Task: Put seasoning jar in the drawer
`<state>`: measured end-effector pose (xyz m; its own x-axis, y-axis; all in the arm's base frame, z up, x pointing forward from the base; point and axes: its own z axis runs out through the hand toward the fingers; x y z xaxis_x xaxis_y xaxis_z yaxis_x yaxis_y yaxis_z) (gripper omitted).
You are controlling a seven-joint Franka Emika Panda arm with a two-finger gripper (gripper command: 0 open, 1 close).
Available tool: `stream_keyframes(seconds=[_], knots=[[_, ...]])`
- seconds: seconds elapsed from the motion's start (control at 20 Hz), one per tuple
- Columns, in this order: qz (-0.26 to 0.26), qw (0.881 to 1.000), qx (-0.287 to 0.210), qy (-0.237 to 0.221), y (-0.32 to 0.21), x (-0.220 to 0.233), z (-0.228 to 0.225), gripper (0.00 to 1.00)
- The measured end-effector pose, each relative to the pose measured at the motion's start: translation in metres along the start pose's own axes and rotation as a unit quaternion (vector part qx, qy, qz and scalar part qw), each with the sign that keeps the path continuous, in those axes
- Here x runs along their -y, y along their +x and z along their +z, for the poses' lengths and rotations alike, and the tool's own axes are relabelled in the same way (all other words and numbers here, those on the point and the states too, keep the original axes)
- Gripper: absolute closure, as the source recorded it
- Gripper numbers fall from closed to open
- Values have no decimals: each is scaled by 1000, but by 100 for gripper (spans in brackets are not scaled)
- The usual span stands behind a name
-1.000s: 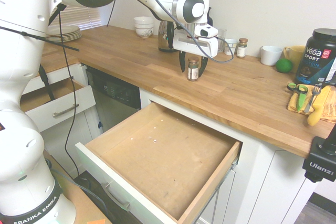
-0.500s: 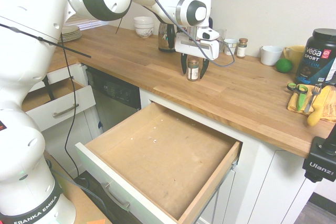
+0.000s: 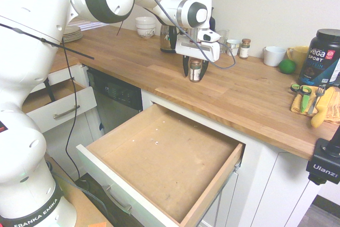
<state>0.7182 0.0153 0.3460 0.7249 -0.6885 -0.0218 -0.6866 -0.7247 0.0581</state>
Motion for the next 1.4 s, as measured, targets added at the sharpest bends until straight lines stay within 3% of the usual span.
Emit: stream_keyframes(seconds=[1.05, 1.4], knots=[[-15, 1000, -8, 5, 4, -3, -11, 100], [-24, 999, -25, 24, -44, -6, -35, 100]])
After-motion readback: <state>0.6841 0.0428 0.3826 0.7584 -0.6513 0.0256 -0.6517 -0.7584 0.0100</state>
